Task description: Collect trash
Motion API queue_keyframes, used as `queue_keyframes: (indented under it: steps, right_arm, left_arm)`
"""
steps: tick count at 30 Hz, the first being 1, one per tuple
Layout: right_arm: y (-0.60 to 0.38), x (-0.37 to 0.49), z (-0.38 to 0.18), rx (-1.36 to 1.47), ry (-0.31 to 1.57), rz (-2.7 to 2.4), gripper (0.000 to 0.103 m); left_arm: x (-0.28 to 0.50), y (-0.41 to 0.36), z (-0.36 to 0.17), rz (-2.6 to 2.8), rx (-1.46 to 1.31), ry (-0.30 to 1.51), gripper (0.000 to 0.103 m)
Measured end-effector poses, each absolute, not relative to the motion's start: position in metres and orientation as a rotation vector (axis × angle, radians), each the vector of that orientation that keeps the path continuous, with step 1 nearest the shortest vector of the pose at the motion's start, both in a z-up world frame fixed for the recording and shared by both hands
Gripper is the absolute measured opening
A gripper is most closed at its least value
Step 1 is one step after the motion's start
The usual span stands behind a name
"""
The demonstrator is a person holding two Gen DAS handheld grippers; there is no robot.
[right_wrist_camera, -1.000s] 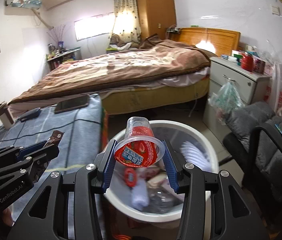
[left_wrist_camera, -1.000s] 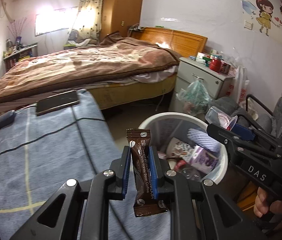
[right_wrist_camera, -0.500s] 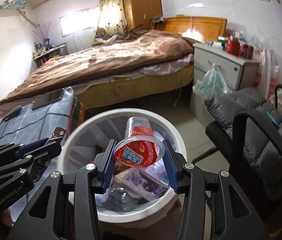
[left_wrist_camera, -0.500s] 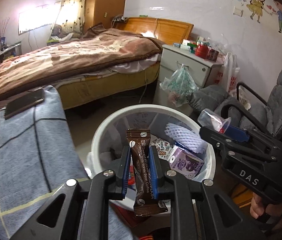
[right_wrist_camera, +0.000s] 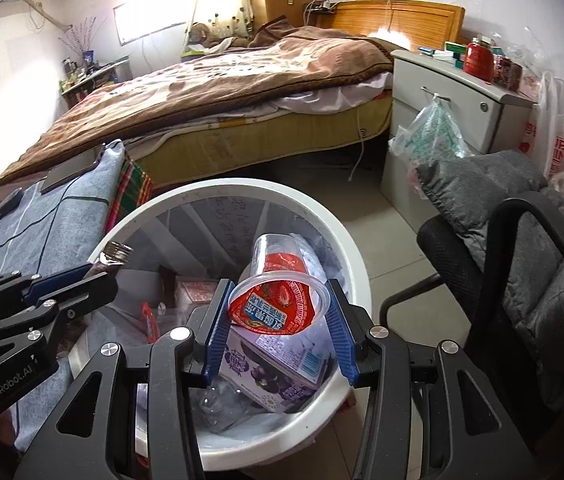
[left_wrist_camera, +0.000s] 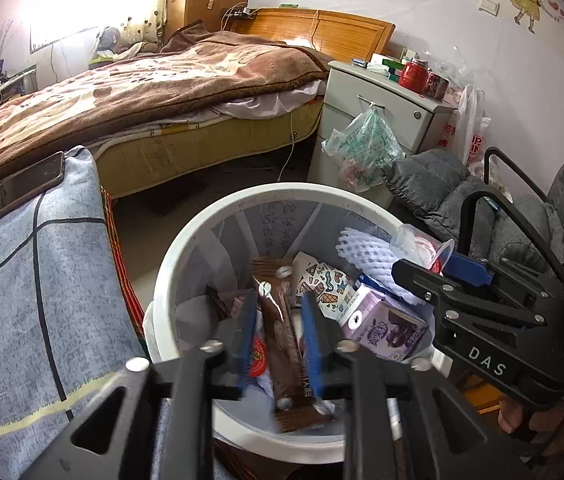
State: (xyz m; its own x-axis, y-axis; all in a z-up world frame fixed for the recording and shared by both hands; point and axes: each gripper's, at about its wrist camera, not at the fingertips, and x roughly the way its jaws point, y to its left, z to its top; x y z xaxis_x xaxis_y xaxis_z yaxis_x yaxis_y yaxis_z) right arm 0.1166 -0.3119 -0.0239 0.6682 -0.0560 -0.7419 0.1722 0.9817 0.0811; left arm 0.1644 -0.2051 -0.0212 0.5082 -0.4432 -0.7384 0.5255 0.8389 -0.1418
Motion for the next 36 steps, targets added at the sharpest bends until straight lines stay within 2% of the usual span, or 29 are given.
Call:
queue_keyframes:
  steps: [1,2,5,7,11,17,20,36]
  right_arm:
    - [-0.312,0.116,-0.023,0.147,0.828,-0.132,0.048]
    - [-0.313,0.117,-0.023,0.143,0.827,-0.135,0.048]
    - [-0.313,0.116,-0.022,0.136,0.821,-0.139,0.05]
    - [-0.313,0.114,-0.021,0.146,0.811,-0.146,0.056]
    - [-0.314,0.113,-0.018,0.161,0.797,-0.158,0.058]
    - [-0.311,0.105,-0.012,0.161,0.768,-0.167,0.058]
    - [-0.306,0.096,-0.007,0.166,0.744,-0.168,0.058]
    - [-0.27,0.039,0.013,0.114,0.61,-0.218,0.058]
  left_arm:
    - [0.165,-0.205,-0.021,-0.581,0.104,0.857,0.046]
    - [0.165,-0.204,-0.02,-0.577,0.101,0.851,0.049]
    - [0.165,-0.2,-0.018,-0.574,0.083,0.844,0.051]
    - [0.165,-0.201,-0.018,-0.566,0.095,0.841,0.056]
    - [0.162,-0.195,-0.016,-0.553,0.083,0.836,0.06]
    - [0.15,-0.187,-0.007,-0.516,0.103,0.797,0.061]
    - [0.137,-0.18,0.0,-0.489,0.117,0.759,0.065]
    - [0.074,-0.142,0.021,-0.382,0.105,0.618,0.066]
